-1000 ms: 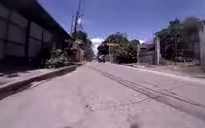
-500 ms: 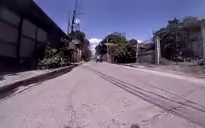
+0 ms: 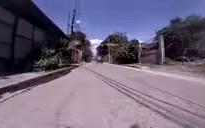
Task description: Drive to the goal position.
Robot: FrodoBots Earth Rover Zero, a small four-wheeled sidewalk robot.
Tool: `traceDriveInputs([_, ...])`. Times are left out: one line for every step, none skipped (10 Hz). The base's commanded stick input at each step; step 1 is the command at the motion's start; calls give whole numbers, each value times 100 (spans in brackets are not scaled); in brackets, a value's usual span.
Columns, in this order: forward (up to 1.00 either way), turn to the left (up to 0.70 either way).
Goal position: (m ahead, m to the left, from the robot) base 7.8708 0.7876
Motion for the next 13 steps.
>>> traceDriveInputs([100,0])
traceDriveInputs([100,0])
traceDriveInputs([100,0])
traceDriveInputs([100,0])
traceDriveInputs([100,0])
traceDriveInputs([100,0])
traceDriveInputs([100,0])
traceDriveInputs([100,0])
traceDriveInputs([100,0])
traceDriveInputs([100,0])
traceDriveInputs([100,0])
traceDriveInputs([100,0])
traceDriveInputs([100,0])
